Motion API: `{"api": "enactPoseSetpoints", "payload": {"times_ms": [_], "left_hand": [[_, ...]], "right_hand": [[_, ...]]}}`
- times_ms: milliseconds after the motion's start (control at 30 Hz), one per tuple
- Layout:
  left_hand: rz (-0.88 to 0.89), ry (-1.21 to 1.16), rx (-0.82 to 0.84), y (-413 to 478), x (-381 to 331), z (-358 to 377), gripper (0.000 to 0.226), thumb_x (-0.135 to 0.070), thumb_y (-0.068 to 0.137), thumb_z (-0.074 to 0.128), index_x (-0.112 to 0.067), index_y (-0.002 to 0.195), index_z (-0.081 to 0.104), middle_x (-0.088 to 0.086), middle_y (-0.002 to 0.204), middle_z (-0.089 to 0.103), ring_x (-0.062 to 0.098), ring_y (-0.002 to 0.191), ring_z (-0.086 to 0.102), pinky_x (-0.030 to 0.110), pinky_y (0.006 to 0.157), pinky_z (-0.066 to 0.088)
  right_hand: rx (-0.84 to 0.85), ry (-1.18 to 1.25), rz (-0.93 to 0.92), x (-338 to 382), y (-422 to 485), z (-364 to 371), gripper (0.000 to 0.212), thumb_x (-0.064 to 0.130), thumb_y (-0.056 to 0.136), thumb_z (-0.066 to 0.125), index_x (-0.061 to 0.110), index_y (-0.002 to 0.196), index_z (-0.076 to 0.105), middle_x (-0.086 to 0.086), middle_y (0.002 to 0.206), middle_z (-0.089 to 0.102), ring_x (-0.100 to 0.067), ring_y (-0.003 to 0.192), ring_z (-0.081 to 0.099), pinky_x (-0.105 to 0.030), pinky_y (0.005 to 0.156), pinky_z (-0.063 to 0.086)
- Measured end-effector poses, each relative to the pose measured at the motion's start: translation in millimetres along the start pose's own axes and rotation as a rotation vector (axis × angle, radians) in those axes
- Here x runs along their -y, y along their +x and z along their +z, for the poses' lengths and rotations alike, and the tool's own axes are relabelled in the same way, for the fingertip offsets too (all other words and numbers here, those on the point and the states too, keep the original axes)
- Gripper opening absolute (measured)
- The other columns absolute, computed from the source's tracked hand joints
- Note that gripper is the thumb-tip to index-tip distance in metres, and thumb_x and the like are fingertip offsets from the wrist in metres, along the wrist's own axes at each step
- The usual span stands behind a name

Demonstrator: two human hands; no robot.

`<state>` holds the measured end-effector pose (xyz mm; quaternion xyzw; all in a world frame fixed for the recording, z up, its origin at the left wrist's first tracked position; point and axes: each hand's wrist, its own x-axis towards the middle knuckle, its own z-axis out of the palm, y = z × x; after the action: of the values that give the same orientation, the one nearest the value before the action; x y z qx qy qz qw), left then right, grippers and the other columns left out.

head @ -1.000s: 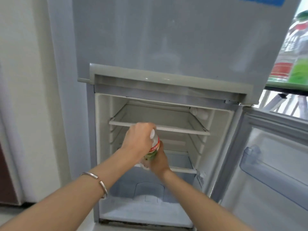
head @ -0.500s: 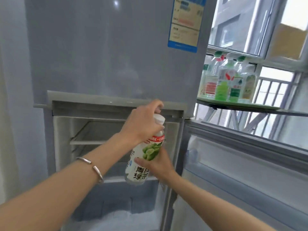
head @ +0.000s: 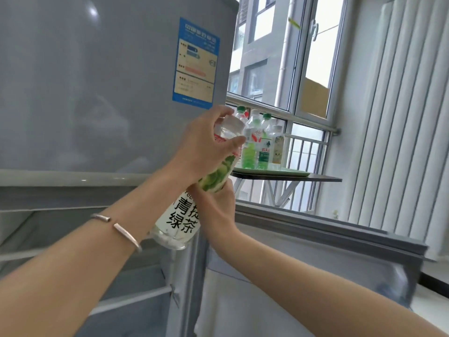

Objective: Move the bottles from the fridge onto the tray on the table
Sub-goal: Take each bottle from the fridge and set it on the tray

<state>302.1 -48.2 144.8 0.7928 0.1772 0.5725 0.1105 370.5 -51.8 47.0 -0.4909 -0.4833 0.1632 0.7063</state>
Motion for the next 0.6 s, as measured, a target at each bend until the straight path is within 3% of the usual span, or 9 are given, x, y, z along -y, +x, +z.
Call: {"api": "enactPoseSetpoints", "payload": {"times_ms": [167, 233, 333, 400, 467, 533, 600], "left_hand": [[0.009, -0.117, -0.127, 26, 3, 20, 0.043, -0.034, 0.095, 0.048, -0.027, 0.137, 0.039, -0.003, 0.137, 0.045, 0.013, 0.124, 0.048, 0.040, 0.103, 0.046], [0.010, -0.133, -0.162, 37, 5, 35, 0.044, -0.028, 0.096, 0.044, -0.023, 0.139, 0.036, -0.002, 0.137, 0.043, 0.009, 0.121, 0.045, 0.031, 0.101, 0.045], [0.060, -0.125, -0.166, 53, 3, 64, 0.050, -0.029, 0.099, 0.043, -0.026, 0.146, 0.026, -0.001, 0.143, 0.037, 0.005, 0.123, 0.041, 0.013, 0.096, 0.040], [0.028, -0.184, -0.155, 68, 0, 83, 0.053, -0.032, 0.100, 0.043, -0.029, 0.148, 0.022, -0.005, 0.142, 0.038, 0.003, 0.122, 0.042, 0.008, 0.095, 0.040], [-0.059, -0.267, -0.100, 86, -1, 98, 0.053, -0.035, 0.101, 0.041, -0.028, 0.149, 0.020, -0.011, 0.133, 0.043, 0.000, 0.116, 0.043, -0.001, 0.085, 0.035], [-0.161, -0.337, -0.058, 103, 6, 108, 0.052, -0.040, 0.101, 0.037, -0.030, 0.149, 0.022, -0.006, 0.136, 0.050, 0.006, 0.117, 0.048, 0.015, 0.089, 0.042], [-0.263, -0.323, -0.016, 118, 23, 124, 0.052, -0.039, 0.100, 0.039, -0.033, 0.149, 0.023, 0.001, 0.141, 0.050, 0.010, 0.109, 0.053, 0.026, 0.080, 0.042]], "right_hand": [[-0.033, -0.127, -0.155, 40, 40, -37, 0.049, 0.054, 0.053, 0.072, 0.020, 0.088, 0.065, -0.001, 0.082, 0.073, -0.021, 0.081, 0.071, -0.042, 0.076, 0.059], [-0.049, -0.192, -0.234, 49, 64, -54, 0.049, 0.058, 0.059, 0.071, 0.020, 0.089, 0.068, 0.001, 0.082, 0.073, -0.019, 0.081, 0.069, -0.034, 0.073, 0.058], [-0.116, -0.250, -0.320, 57, 109, -76, 0.054, 0.064, 0.060, 0.069, 0.021, 0.093, 0.067, 0.003, 0.084, 0.072, -0.018, 0.082, 0.069, -0.039, 0.075, 0.059], [-0.169, -0.278, -0.342, 64, 140, -89, 0.067, 0.067, 0.059, 0.070, 0.021, 0.106, 0.062, 0.006, 0.089, 0.070, -0.016, 0.084, 0.068, -0.037, 0.074, 0.059], [-0.206, -0.287, -0.337, 70, 173, -101, 0.073, 0.064, 0.066, 0.073, 0.018, 0.119, 0.053, 0.012, 0.089, 0.065, -0.009, 0.080, 0.065, -0.028, 0.067, 0.054], [-0.234, -0.295, -0.317, 70, 200, -108, 0.070, 0.059, 0.071, 0.073, 0.017, 0.122, 0.048, 0.016, 0.085, 0.059, -0.001, 0.073, 0.061, -0.023, 0.061, 0.050], [-0.246, -0.266, -0.286, 63, 229, -112, 0.072, 0.060, 0.070, 0.073, 0.015, 0.121, 0.049, 0.010, 0.091, 0.064, -0.005, 0.075, 0.064, -0.028, 0.065, 0.054]]}}
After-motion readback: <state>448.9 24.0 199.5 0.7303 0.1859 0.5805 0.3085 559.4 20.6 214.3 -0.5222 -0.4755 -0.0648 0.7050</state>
